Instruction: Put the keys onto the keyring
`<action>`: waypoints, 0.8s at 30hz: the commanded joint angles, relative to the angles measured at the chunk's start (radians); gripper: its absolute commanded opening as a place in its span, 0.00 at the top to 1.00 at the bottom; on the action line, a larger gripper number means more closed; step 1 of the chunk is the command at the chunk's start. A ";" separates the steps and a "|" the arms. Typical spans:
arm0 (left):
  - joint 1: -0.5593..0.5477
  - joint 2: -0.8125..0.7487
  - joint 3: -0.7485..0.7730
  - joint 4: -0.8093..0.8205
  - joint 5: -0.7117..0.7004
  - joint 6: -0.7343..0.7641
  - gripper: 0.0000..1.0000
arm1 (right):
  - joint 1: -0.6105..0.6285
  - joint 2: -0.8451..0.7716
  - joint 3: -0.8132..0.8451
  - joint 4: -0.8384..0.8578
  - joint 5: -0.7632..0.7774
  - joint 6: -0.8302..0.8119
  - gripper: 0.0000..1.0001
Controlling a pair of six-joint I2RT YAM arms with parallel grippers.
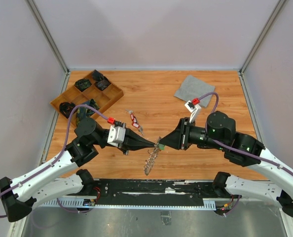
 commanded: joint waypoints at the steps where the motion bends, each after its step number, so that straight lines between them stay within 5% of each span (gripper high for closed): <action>1: -0.005 -0.015 0.022 0.022 -0.027 0.028 0.99 | 0.011 0.003 -0.012 0.028 0.006 0.031 0.77; 24: -0.004 -0.005 0.025 0.016 -0.025 0.035 0.99 | 0.004 -0.010 -0.047 0.081 0.019 0.051 0.76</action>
